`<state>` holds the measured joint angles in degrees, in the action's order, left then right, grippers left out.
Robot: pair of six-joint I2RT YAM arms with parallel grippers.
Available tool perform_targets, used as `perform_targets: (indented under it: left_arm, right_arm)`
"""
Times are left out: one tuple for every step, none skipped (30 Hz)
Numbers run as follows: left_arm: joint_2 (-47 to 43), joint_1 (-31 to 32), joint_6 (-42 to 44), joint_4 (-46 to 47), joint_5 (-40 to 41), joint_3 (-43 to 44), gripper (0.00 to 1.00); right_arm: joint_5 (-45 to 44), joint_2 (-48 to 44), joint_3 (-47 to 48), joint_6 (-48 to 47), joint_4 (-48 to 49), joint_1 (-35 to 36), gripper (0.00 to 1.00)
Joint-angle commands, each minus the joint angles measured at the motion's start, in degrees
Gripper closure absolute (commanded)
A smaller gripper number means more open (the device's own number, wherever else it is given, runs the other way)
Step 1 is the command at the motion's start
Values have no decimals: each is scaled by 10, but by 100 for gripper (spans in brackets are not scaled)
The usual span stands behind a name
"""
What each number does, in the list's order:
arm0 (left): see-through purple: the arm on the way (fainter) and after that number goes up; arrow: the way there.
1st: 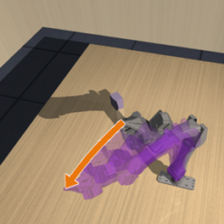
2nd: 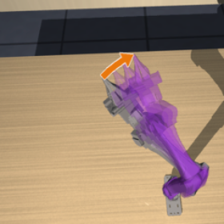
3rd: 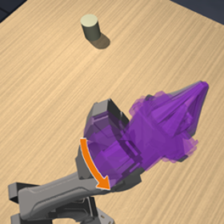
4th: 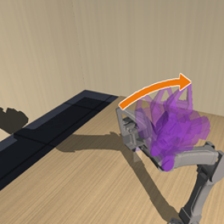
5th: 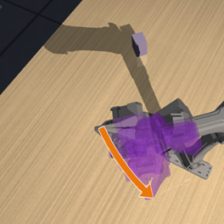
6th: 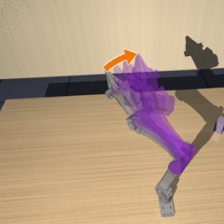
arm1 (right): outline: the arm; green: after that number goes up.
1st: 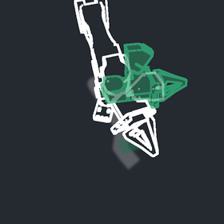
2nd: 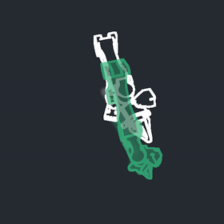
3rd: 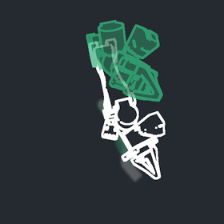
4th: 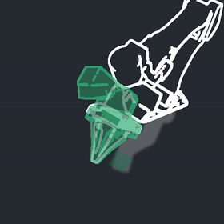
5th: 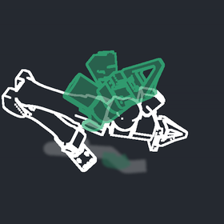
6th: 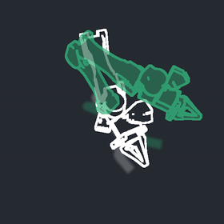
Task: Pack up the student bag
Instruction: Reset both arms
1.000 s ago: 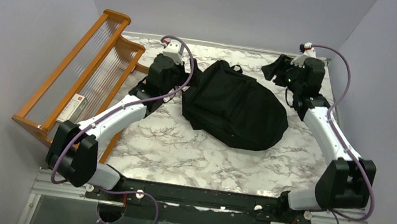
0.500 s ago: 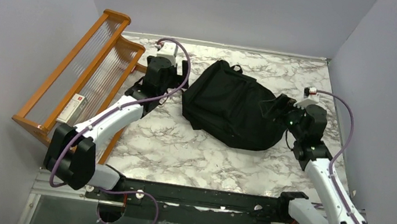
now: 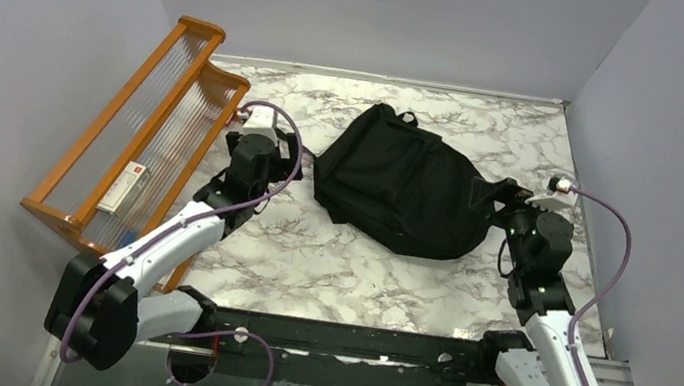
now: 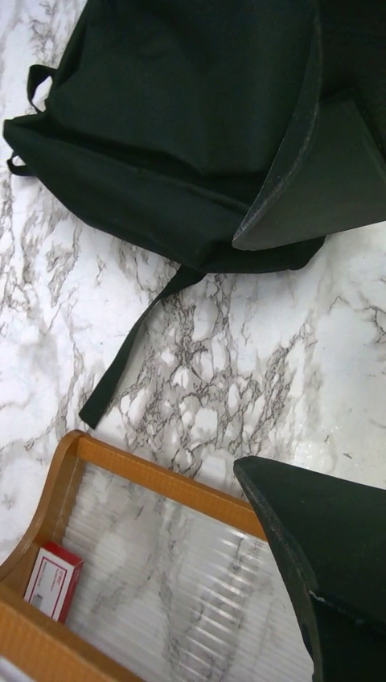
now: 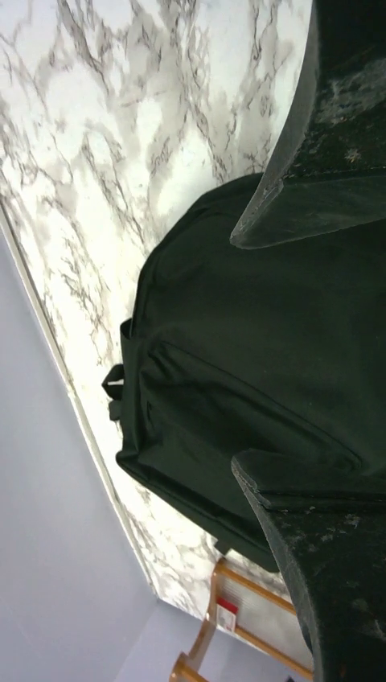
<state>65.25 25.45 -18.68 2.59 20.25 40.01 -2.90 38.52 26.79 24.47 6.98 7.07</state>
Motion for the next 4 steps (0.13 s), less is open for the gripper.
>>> perform_targets:
  left_arm:
    - [-26, -3, 1, 20, 35, 1, 1]
    - [-29, -3, 4, 27, 36, -4, 1]
    - [-30, -3, 4, 35, 38, -8, 1]
    - [-29, -3, 1, 36, 39, -8, 1]
  right_arm:
    - [-48, -4, 4, -37, 26, 0, 0]
    - [-45, -1, 7, -49, 25, 0, 0]
    - [-43, 3, 8, -58, 27, 0, 0]
    - [-44, 8, 10, -63, 29, 0, 0]
